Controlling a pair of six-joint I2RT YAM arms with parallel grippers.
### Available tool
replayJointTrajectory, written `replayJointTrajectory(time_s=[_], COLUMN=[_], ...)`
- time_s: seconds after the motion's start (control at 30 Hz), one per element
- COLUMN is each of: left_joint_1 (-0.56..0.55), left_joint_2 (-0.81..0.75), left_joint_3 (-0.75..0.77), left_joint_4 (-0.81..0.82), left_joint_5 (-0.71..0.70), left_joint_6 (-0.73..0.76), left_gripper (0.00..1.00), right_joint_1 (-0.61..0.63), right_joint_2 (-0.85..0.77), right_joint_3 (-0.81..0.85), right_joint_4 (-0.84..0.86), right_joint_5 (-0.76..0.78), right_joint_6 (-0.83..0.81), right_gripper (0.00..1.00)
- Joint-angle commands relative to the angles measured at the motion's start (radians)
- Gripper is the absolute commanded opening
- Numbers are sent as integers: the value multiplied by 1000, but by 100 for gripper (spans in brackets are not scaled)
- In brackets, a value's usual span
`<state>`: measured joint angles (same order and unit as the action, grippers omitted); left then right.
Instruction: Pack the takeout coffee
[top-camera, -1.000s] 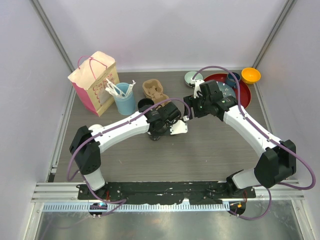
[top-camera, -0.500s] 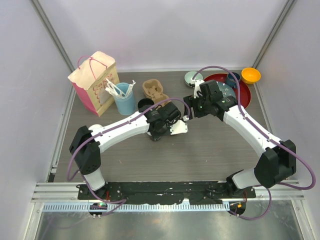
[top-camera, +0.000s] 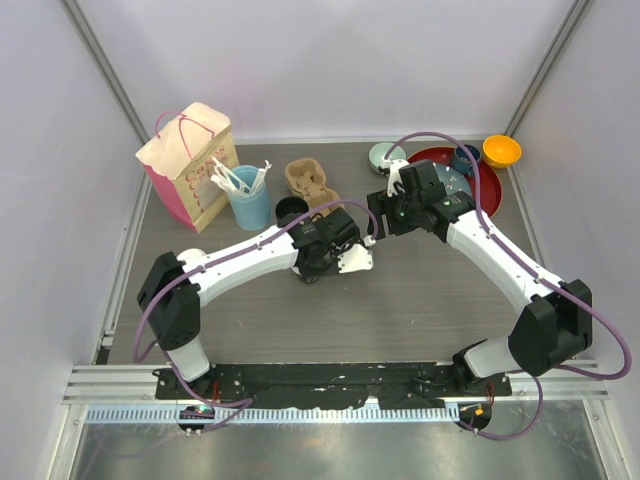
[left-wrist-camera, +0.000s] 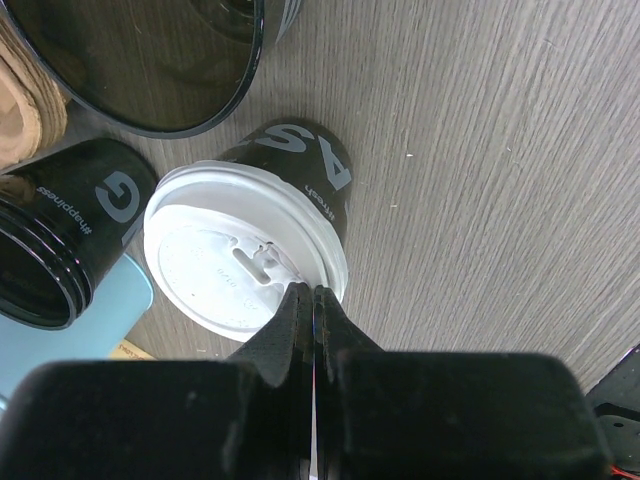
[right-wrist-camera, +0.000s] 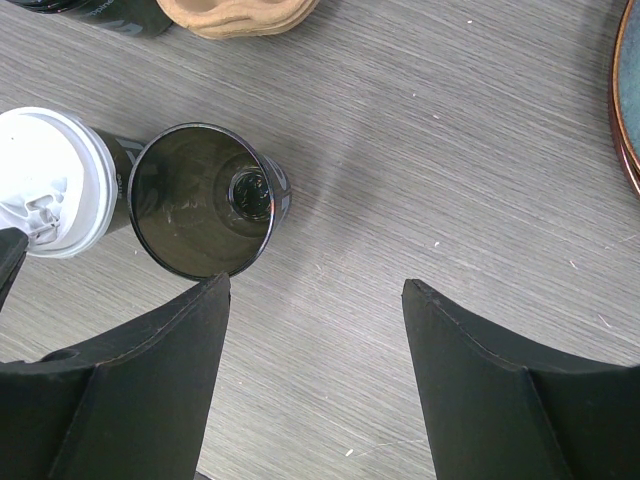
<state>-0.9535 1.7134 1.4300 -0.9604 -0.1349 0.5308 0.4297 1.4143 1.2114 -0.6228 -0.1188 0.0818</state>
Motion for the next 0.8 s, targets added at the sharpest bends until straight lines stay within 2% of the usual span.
replayJointTrajectory(time_s=[0.0, 0.1, 0.23, 0.63, 0.77], left_joint_1=[4, 5, 5, 5, 5], left_joint_2=[-23, -28, -41, -60, -74], left_joint_3=[-13, -6, 6, 40, 50], left_joint_4=[3, -3, -6, -18, -21], left_joint_5=[26, 27, 27, 41, 54], left_joint_6=[-5, -9, -15, -31, -41], left_gripper=[0, 5, 18, 40, 47], right_joint_1=[-3, -3, -3, -3, -5], right_joint_2=[-3, -3, 2, -9, -15], right_joint_3=[11, 11, 13, 16, 19], right_joint_4=[2, 2, 1, -3, -5], right_joint_5=[-12, -12, -15, -15, -16], right_joint_6=[-7, -8, -8, -10, -10], right_gripper=[75, 75, 75, 75, 79])
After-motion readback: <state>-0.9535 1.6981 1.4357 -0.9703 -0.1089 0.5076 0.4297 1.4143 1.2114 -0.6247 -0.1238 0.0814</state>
